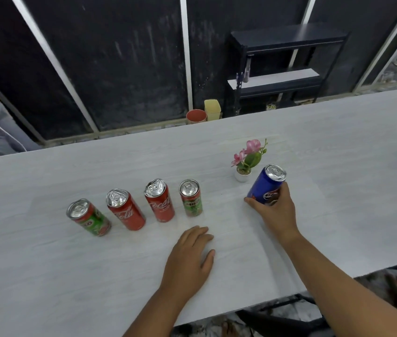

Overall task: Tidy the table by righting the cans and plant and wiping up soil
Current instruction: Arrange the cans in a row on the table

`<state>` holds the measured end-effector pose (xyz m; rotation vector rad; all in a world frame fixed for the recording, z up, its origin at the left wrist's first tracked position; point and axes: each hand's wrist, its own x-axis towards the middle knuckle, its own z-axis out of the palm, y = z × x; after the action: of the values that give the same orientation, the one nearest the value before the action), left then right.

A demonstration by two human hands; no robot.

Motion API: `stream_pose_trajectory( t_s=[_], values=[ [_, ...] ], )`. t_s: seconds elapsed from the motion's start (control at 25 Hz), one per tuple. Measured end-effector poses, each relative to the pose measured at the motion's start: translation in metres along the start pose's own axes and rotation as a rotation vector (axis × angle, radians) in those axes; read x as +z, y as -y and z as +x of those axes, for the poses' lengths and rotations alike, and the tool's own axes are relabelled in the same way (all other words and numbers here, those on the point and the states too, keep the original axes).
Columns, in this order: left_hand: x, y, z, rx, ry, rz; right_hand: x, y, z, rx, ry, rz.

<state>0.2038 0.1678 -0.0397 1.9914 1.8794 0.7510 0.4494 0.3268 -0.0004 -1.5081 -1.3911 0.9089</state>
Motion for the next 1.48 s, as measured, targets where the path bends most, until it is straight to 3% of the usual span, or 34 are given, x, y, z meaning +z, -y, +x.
stream_pose_trajectory(
  t_s=[0.44, 0.96, 1.48],
  values=[
    [-0.043, 0.055, -0.077, -0.042, -0.104, 0.116, 0.076, 0.031, -0.025, -0.052, 0.104, -0.1],
    [-0.046, 0.054, -0.074, -0.06, -0.09, 0.086, 0.067, 0.013, -0.025, -0.13, 0.219, -0.148],
    [-0.049, 0.051, -0.073, -0.04, -0.094, 0.088, 0.07, 0.012, -0.024, -0.123, 0.197, -0.201]
  ],
)
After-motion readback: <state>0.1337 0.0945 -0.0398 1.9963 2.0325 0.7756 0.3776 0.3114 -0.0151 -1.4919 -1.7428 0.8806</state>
